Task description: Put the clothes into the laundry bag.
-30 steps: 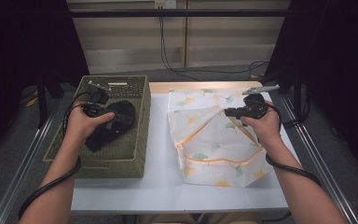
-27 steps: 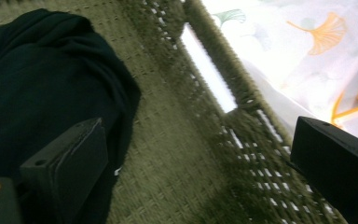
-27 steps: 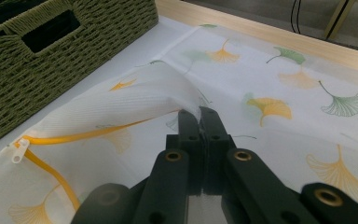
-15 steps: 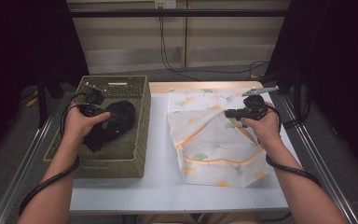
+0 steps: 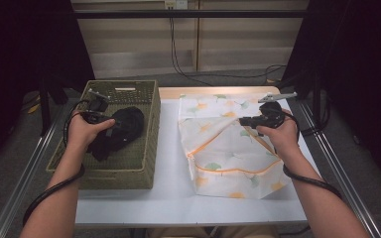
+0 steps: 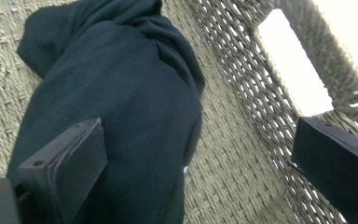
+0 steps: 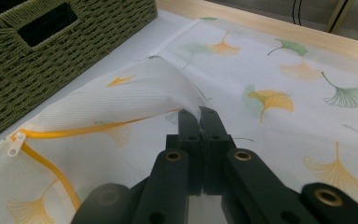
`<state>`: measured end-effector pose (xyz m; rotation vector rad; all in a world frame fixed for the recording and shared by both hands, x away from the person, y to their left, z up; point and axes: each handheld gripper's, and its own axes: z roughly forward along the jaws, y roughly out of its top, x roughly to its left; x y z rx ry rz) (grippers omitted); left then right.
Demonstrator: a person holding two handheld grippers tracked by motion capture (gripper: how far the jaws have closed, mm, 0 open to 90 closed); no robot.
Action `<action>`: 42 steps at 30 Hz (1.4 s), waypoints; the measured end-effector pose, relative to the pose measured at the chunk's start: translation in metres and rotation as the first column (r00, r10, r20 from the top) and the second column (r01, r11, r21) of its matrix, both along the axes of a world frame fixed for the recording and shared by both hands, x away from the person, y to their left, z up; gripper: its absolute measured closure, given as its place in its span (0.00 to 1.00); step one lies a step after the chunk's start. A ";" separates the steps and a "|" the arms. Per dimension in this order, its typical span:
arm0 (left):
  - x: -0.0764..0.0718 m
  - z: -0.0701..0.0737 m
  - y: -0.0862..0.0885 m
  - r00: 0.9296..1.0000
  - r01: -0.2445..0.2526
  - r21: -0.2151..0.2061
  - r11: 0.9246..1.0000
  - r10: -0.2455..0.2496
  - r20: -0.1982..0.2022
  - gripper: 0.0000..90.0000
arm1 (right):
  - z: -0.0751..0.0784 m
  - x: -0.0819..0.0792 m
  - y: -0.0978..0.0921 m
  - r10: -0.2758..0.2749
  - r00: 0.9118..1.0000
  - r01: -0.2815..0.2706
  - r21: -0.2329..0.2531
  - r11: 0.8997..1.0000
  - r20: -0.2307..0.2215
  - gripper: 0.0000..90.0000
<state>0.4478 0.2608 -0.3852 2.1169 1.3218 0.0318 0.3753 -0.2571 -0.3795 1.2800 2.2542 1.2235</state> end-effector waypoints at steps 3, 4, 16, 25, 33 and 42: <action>0.001 -0.001 0.000 1.000 -0.004 -0.002 1.000 0.004 -0.007 0.04 | -0.001 0.000 0.000 0.002 1.000 -0.002 0.003 1.000 -0.001 1.00; 0.002 -0.001 0.000 1.000 -0.006 0.000 1.000 0.006 -0.004 0.04 | -0.002 0.000 0.000 0.004 1.000 -0.004 0.001 1.000 -0.002 1.00; 0.004 0.003 0.000 1.000 0.022 0.014 1.000 -0.022 0.007 0.04 | -0.003 0.000 0.001 0.004 1.000 -0.004 0.002 1.000 -0.005 1.00; 0.008 0.003 0.001 1.000 0.019 0.050 0.999 -0.020 0.021 0.04 | -0.005 0.001 0.002 0.007 1.000 -0.007 0.000 1.000 -0.009 1.00; 0.013 -0.008 0.006 0.999 -0.007 0.053 0.999 0.005 0.041 0.02 | -0.005 0.001 0.001 0.009 1.000 -0.009 -0.001 1.000 -0.007 1.00; 0.016 -0.012 0.007 0.998 -0.004 0.079 0.997 0.000 0.055 0.02 | -0.007 0.001 0.002 0.009 1.000 -0.009 -0.003 1.000 -0.015 1.00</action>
